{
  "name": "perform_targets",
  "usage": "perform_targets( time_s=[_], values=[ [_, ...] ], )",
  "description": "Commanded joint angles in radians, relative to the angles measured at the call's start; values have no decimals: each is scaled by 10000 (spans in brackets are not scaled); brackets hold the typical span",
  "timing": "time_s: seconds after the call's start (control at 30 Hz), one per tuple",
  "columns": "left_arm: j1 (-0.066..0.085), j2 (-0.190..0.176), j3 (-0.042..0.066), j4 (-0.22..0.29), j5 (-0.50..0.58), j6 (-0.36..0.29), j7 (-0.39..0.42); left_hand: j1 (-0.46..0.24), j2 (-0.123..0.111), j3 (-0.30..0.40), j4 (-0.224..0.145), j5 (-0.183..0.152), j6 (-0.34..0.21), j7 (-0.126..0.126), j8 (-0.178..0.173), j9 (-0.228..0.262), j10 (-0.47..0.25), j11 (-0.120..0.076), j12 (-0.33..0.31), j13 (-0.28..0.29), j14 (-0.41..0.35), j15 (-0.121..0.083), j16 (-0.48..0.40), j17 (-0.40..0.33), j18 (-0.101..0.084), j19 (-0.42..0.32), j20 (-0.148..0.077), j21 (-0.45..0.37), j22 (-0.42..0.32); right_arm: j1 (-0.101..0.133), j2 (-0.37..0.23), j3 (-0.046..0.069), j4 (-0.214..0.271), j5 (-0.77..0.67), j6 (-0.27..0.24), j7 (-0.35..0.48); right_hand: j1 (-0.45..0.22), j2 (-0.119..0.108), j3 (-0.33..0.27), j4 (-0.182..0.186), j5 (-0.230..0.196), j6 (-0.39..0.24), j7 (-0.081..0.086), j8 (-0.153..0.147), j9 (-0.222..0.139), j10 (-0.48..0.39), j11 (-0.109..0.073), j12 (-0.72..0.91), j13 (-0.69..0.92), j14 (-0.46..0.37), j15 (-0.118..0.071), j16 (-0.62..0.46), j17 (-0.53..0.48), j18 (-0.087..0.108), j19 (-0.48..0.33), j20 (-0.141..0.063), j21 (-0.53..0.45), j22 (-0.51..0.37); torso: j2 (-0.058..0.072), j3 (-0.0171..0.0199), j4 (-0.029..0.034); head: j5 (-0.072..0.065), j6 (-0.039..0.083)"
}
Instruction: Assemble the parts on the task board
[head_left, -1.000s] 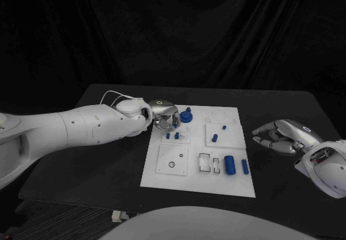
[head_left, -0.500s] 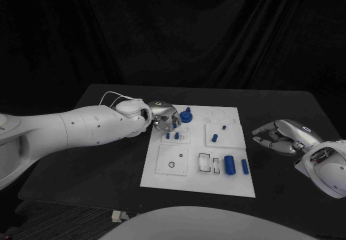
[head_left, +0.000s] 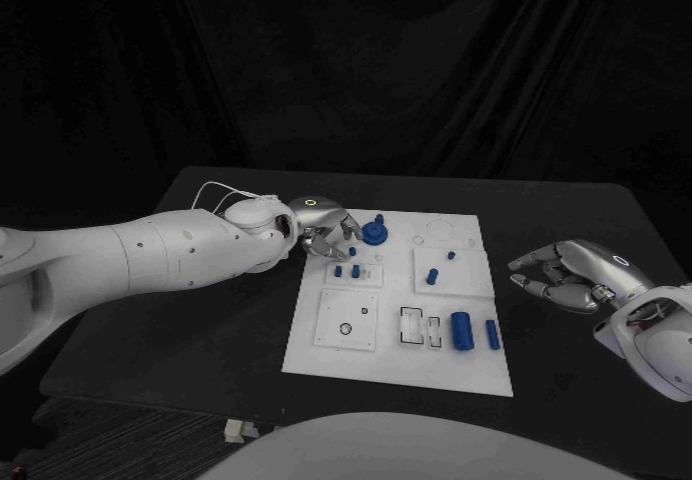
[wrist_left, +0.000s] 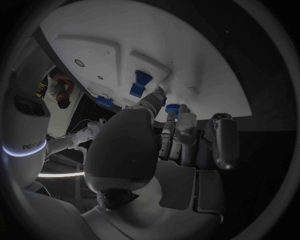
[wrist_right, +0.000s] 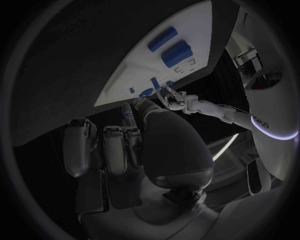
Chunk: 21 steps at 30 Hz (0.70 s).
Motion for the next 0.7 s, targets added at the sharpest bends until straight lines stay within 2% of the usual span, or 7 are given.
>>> perform_targets(
  time_s=[0.03,0.23,0.37,0.5,0.53,0.57,0.7],
  values=[
    [13,-153,9,47,28,-1212,438,28,129,-100,55,1,126,13,91,-9,-144,-12,120,86,-221,1,-205,-254,229,-177,-5,-260,1719,15,-96,8,131,-21,-448,30,83,-66,67,-30,36,65,-44,-43,-6,718,-1,-69,2216,906,1,-54,2236,56,87,19,-44,2031,7,-20,11,-6,1],
    [128,-644,10,223,29,-1890,818,-361,8,-799,895,-36,272,-120,87,-69,-995,-34,524,430,-2864,160,-2338,-2900,758,-2296,118,-3409,860,402,-179,12,336,-21,-620,87,136,-186,145,-46,-302,115,-38,-42,-18,144,-3,-678,1509,1050,-9,316,2615,-98,448,0,564,2246,38,-41,68,-101,1],
    [265,-1102,9,498,922,-2165,1402,-341,-354,-1607,1857,-29,241,-93,58,-140,-2112,98,680,675,-4603,537,-3842,-3539,1162,-5222,418,-7390,-269,973,-95,12,378,-21,-186,-51,210,-408,238,-21,-683,76,-40,-71,-54,-1111,-35,-2022,167,927,-38,-37,2236,-115,494,-23,649,2270,90,-84,168,-271,1],
    [340,-1485,9,816,2622,-2375,2480,-1552,-1135,-2891,1919,223,-10,266,-55,-233,-2803,596,735,679,-5831,1201,-4702,-3850,867,-6380,726,-8218,-438,1421,98,13,304,-31,315,-280,251,-724,420,180,-1137,-88,-68,-78,-109,-3697,-93,-5575,-2861,767,-114,-486,1748,-31,300,-87,317,2154,127,-129,244,-427,1],
    [351,-1548,8,886,3137,-2366,2770,-1640,-1068,-3235,1915,604,-71,267,-44,-253,-2927,621,763,669,-6072,1320,-4868,-3913,803,-6644,786,-8404,-481,1513,159,13,269,-65,439,-347,265,-806,462,235,-1207,-143,-77,-80,-122,-4088,-127,-6437,-3529,750,-139,-538,1687,-17,267,-103,254,2134,138,-143,273,-474,1],
    [363,-1610,8,966,3852,-2302,3144,-1714,-411,-3880,1818,1452,-133,245,-36,-274,-3126,640,797,651,-6509,1421,-5138,-4011,738,-7048,837,-8693,-560,1619,243,13,220,-144,606,-443,261,-866,492,295,-1264,-189,-84,-76,-132,-4601,-115,-7462,-4318,711,-143,-641,1573,8,208,-108,144,2098,143,-155,305,-514,1],
    [384,-1698,7,1172,6233,-1765,4162,-1710,-197,-3953,1909,1319,-206,454,-17,-324,-3956,712,1139,558,-8056,1763,-6182,-4528,559,-8537,990,-9952,-1022,1854,544,14,38,-503,1095,-719,232,-1009,572,457,-1387,-272,-56,-72,-141,-5267,-13,-9167,-5493,594,-37,-932,1249,82,30,-44,-204,1989,168,-172,412,-624,1]
  ],
)
